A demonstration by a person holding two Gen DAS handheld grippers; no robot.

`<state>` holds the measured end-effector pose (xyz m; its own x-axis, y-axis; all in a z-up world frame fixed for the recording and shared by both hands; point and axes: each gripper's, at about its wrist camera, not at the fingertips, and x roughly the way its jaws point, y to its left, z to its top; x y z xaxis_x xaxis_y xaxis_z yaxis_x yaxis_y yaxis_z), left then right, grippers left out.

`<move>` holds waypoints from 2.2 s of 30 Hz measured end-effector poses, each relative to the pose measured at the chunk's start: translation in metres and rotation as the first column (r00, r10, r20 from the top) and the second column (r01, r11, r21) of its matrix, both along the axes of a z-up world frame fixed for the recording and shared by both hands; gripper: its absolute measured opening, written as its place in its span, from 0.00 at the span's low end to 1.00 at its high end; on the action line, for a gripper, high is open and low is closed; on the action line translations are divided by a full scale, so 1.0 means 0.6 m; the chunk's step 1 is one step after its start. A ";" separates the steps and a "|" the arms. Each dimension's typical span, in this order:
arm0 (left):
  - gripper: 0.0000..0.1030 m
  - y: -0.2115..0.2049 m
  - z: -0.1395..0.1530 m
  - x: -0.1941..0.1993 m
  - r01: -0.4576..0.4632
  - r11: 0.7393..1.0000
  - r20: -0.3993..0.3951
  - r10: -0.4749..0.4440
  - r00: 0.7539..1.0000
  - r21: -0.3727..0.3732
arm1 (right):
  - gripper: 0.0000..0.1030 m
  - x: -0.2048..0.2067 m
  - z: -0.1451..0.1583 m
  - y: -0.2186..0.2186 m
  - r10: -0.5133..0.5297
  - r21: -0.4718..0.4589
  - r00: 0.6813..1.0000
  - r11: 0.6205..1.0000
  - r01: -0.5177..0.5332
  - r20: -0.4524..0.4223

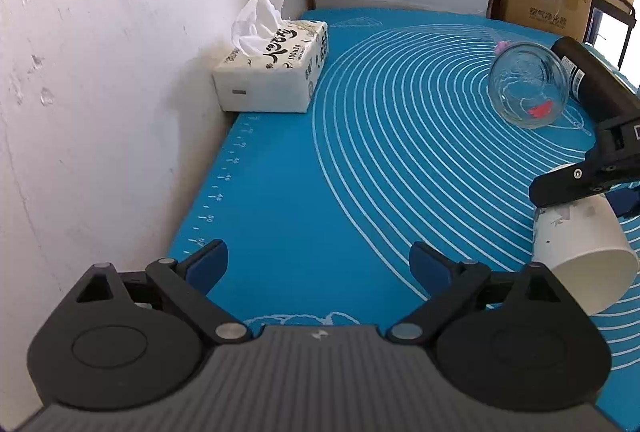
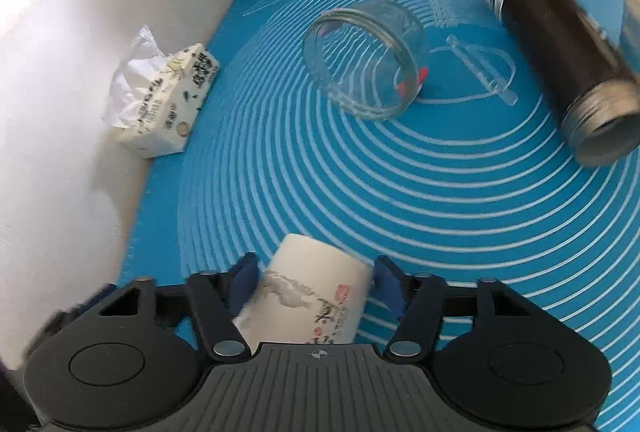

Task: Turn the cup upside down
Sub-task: 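Grasp the white cup with the right gripper while the left gripper releases it, then rotate the cup rim-down with the right gripper and set it on the mat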

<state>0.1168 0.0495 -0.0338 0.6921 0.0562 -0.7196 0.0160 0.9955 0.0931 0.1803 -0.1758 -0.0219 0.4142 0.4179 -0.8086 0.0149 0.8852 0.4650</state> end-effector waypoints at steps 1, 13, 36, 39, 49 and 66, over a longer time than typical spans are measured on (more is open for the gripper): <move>0.94 -0.001 0.000 0.000 0.002 1.000 -0.001 -0.002 1.000 -0.006 | 0.56 -0.002 0.001 -0.001 0.001 0.004 1.000 1.000 -0.001 0.006; 0.94 0.001 0.024 -0.015 -0.018 0.997 0.065 0.022 0.998 -0.069 | 0.56 -0.103 0.057 -0.002 0.093 -0.359 0.852 0.926 0.116 0.515; 0.94 -0.030 0.020 -0.056 0.033 0.995 0.052 -0.028 0.998 -0.090 | 0.54 -0.235 0.014 -0.016 0.218 -0.486 0.743 0.859 0.161 0.633; 0.94 -0.036 0.022 -0.063 0.044 0.995 0.051 -0.039 0.998 -0.089 | 0.53 -0.239 0.016 -0.018 0.207 -0.474 0.755 0.867 0.153 0.622; 0.94 -0.049 0.037 -0.096 0.074 0.993 0.082 -0.066 0.994 -0.094 | 0.78 -0.262 0.028 -0.027 0.165 -0.430 0.780 0.891 0.144 0.603; 0.94 -0.076 0.062 -0.209 0.159 0.985 0.148 -0.147 0.978 -0.073 | 0.89 -0.383 0.063 -0.053 0.069 -0.392 0.822 0.899 0.194 0.565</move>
<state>-0.0088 0.0039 0.0036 0.7826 -0.1148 -0.6118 0.1616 0.9866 0.0216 -0.0493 -0.2075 0.0158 0.8546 0.0548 -0.5164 -0.0650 0.9979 -0.0016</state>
